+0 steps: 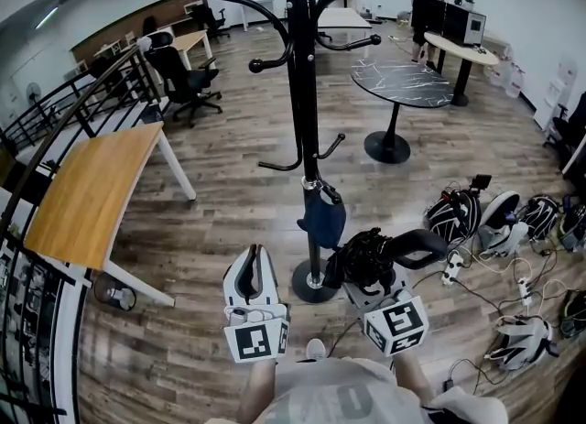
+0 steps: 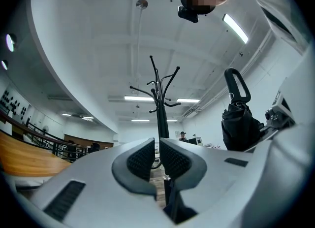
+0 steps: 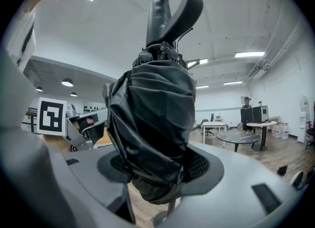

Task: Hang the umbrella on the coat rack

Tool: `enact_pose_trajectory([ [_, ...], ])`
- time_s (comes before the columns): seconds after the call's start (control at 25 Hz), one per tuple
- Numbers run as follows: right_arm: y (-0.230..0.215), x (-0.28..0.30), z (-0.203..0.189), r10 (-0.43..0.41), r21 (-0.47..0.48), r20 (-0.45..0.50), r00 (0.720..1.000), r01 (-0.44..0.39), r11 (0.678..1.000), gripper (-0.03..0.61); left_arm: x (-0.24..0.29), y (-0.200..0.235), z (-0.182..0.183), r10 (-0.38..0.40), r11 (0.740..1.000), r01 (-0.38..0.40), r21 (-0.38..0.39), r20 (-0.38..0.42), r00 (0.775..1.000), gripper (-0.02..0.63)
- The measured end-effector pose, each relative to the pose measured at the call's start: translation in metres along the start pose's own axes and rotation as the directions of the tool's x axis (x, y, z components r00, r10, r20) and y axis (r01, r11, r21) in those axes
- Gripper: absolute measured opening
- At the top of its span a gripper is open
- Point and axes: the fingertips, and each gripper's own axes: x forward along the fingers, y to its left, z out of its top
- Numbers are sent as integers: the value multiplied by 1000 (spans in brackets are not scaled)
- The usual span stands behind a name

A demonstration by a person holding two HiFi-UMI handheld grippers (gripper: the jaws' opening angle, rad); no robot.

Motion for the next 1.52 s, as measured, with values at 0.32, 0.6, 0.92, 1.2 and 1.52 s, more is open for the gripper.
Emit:
enact_pose_trajectory([
  [0.32,-7,-5,10,17,49,14,1000,-18,999,273,0,-4,10,9,1000,-10,30,8,1000,29],
  [0.6,10,10,88,156,52,88,984,-161,986,273,17,11,39,40,998,-43,47,57,998,29],
  [0.92,40,20,207,380,-51,91,920,-377,925,273,53,30,103,65,992,-81,97,157,985,29],
  [1.2,75,42,306,499,-152,35,866,-489,859,273,67,47,136,89,981,-118,155,181,980,29],
  [1.52,116,75,378,607,-131,-57,792,-609,782,273,53,75,155,124,969,-162,188,199,972,29],
])
